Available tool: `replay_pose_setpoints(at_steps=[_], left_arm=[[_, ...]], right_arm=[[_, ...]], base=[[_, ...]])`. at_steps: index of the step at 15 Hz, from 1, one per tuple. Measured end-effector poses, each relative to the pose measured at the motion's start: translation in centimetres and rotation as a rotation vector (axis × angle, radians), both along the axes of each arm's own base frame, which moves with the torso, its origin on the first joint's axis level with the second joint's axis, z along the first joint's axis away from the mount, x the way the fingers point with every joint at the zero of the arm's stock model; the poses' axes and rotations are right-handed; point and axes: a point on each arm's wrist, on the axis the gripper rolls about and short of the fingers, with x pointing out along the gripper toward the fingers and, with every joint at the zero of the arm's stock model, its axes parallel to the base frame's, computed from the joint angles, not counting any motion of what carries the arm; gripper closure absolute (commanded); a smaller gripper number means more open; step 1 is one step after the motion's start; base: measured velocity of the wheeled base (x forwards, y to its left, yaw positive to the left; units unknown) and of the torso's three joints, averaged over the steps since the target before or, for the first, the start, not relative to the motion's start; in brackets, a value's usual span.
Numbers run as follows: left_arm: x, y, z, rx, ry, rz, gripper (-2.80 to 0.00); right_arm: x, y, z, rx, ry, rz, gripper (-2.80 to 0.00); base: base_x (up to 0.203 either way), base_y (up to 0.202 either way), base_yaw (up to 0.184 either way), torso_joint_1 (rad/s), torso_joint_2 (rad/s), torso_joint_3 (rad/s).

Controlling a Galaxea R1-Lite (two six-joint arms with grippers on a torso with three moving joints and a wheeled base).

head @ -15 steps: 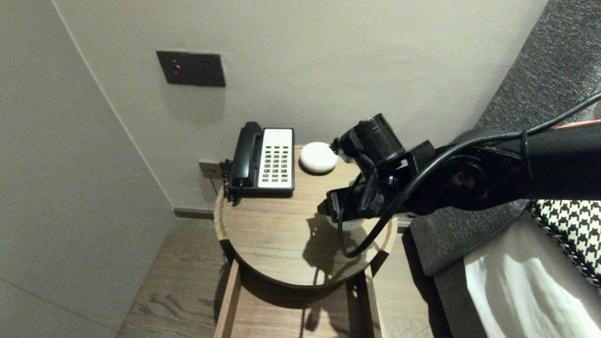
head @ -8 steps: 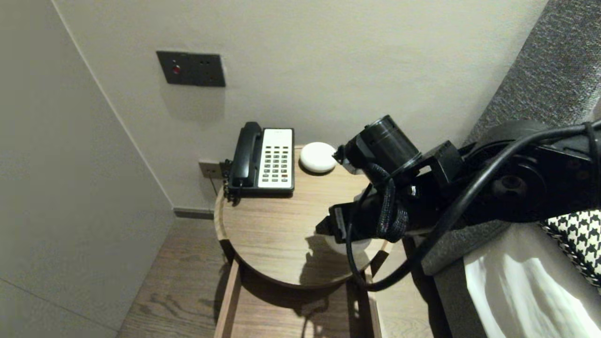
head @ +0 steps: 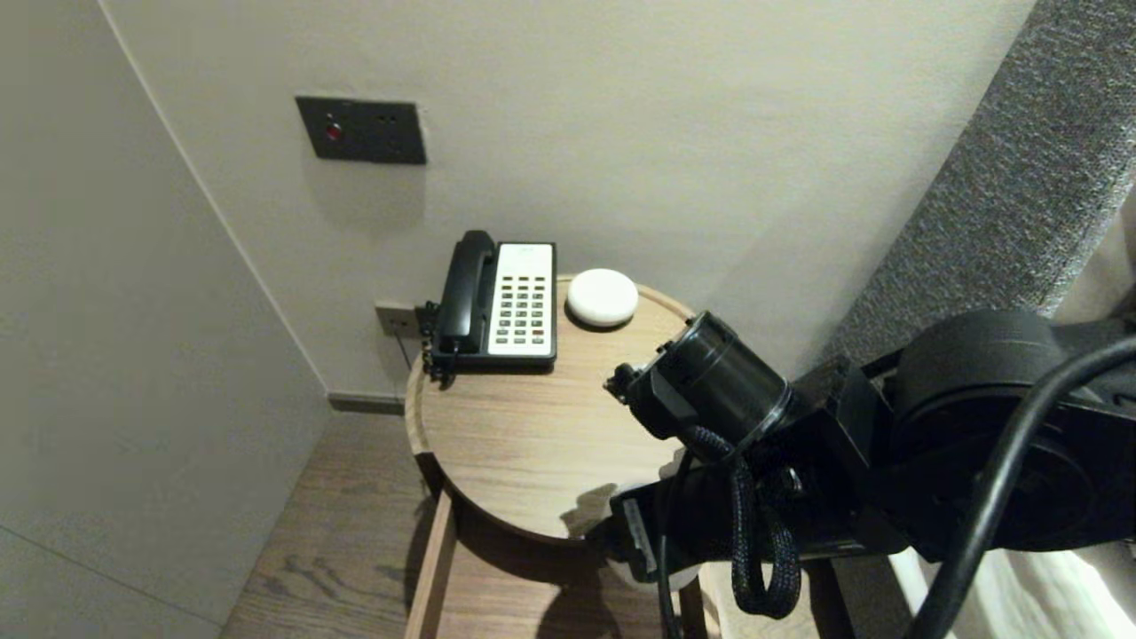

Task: Put the remote controls on the table in the drawer one by one

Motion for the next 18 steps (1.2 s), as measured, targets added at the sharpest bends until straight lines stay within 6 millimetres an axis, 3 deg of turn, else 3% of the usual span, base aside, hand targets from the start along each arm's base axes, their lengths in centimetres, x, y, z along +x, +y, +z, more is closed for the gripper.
replay_pose_setpoints(at_steps=[10, 18], left_arm=[[0.0, 0.0, 0.0, 0.0, 0.0, 0.0, 0.0], [0.0, 0.0, 0.0, 0.0, 0.0, 0.0, 0.0]], right_arm=[[-3.3, 1.2, -1.8, -0.03, 0.079, 0.141, 0.0], [-3.5, 2.4, -3.5, -0.066, 0.115, 0.169, 0.0]], base=[[0.0, 0.0, 0.0, 0.0, 0.0, 0.0], [0.0, 0.0, 0.0, 0.0, 0.0, 0.0]])
